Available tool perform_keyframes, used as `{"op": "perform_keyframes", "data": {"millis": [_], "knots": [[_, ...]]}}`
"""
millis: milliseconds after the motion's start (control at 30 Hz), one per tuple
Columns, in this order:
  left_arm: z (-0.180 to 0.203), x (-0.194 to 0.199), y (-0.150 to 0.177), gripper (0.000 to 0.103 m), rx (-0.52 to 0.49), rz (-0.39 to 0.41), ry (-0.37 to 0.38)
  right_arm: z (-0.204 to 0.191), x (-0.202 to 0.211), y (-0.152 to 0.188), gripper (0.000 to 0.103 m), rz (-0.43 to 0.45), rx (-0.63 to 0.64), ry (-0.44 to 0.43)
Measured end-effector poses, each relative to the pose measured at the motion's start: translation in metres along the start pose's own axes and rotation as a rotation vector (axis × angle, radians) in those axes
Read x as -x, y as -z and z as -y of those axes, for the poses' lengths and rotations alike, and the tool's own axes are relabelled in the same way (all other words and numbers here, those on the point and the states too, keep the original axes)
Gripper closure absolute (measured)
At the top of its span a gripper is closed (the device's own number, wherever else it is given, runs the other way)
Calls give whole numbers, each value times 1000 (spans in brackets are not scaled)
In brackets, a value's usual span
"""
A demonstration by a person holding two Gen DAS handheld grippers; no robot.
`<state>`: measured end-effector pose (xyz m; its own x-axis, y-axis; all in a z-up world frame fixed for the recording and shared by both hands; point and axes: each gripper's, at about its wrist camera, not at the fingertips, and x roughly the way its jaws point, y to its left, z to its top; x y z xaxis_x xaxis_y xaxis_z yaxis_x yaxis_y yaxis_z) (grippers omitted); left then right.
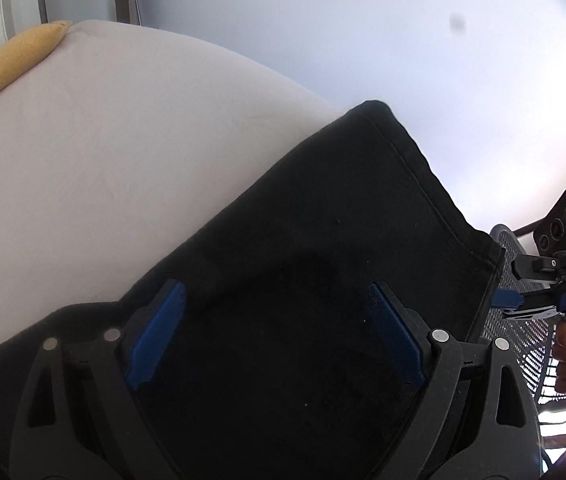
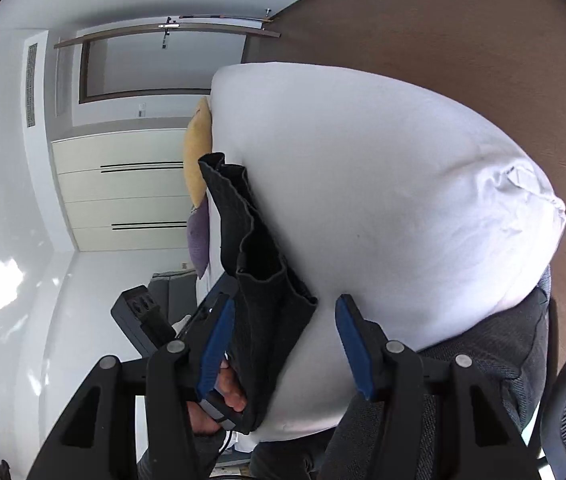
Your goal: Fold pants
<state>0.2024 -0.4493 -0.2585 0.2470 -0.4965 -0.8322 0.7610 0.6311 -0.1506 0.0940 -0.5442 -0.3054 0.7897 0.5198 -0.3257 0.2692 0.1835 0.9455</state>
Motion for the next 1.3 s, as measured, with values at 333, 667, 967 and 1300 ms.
{"op": "perform_keyframes", "data": {"millis": [333, 667, 967, 1300], "knots": [[0, -1, -4, 12, 16, 9, -1, 4, -20, 4, 45, -2, -45, -143], [-3, -4, 1, 12, 2, -2, -5, -20, -58, 3, 49, 1, 11, -104], [-17, 0, -2, 12, 26, -7, 18, -18, -56, 7, 86, 31, 66, -29], [-33, -5, -11, 16, 48, -49, 26, -46, -49, 9, 92, 69, 183, 74]]}}
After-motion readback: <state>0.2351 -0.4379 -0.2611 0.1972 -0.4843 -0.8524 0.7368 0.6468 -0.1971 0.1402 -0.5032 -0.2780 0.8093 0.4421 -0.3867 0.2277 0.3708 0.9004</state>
